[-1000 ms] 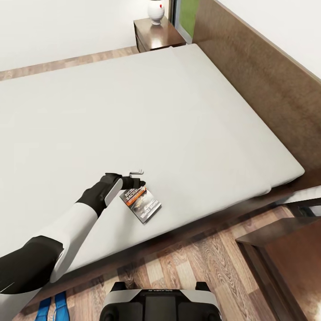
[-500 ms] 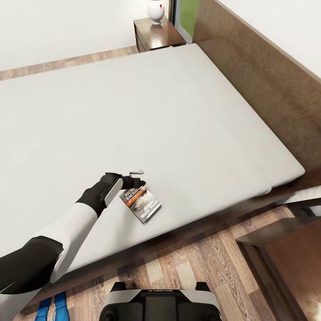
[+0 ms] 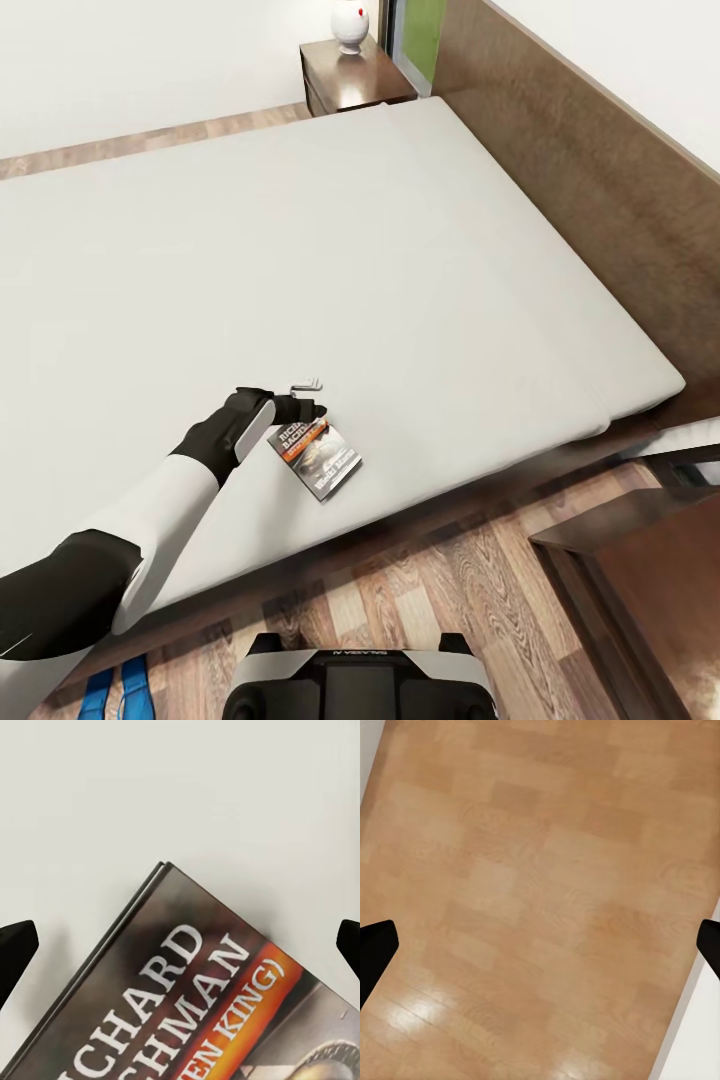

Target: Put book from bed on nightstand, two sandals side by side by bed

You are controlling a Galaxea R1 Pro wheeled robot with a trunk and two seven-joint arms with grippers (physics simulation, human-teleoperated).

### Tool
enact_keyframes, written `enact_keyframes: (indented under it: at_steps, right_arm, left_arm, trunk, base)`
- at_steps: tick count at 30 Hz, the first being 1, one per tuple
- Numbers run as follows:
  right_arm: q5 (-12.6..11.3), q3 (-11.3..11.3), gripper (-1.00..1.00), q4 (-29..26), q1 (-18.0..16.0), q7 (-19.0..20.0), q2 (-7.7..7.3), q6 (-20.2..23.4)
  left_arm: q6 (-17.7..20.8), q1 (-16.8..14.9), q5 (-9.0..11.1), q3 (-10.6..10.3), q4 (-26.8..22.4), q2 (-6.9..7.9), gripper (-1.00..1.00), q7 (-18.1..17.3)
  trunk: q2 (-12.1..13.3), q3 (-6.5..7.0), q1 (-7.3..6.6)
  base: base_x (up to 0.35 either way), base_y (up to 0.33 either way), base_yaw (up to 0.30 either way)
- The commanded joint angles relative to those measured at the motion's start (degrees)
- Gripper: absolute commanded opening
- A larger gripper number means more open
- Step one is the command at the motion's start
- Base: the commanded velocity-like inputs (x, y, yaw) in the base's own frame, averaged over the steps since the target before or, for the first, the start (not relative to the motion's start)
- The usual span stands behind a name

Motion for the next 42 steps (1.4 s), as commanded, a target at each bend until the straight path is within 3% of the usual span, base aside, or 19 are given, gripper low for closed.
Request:
enact_keyframes:
  at_steps: [1, 8, 29, 35, 42]
  right_arm:
    - [0.0, 0.4, 1.00, -0.1, 0.0, 0.2, -0.01, 0.2]
    - [0.0, 0.4, 1.00, -0.1, 0.0, 0.2, -0.04, 0.2]
    - [0.0, 0.4, 1.00, -0.1, 0.0, 0.0, -0.10, 0.2]
    - [0.0, 0.4, 1.00, -0.1, 0.0, 0.0, -0.10, 0.2]
    - [0.0, 0.4, 1.00, -0.2, 0.0, 0.0, -0.10, 0.2]
  left_arm:
    - [0.2, 0.0, -0.1, -0.1, 0.0, 0.02, 1.00, -0.1]
    - [0.2, 0.0, -0.1, -0.1, 0.0, 0.03, 1.00, -0.1]
    - [0.1, 0.0, -0.1, -0.1, 0.0, 0.03, 1.00, -0.1]
    - [0.1, 0.0, -0.1, -0.1, 0.0, 0.03, 1.00, -0.1]
    - [0.1, 0.0, -0.1, -0.1, 0.0, 0.03, 1.00, -0.1]
  trunk:
    - [0.0, -0.02, 0.01]
    - [-2.0, -0.92, 1.11]
    - [-2.0, -0.92, 1.11]
    - [-4.4, -1.99, 2.42]
    - [-4.4, -1.99, 2.42]
  base:
    - [0.000, 0.000, 0.000]
    - [0.000, 0.000, 0.000]
    - [0.000, 0.000, 0.000]
    - [0.000, 0.000, 0.000]
    - [0.000, 0.000, 0.000]
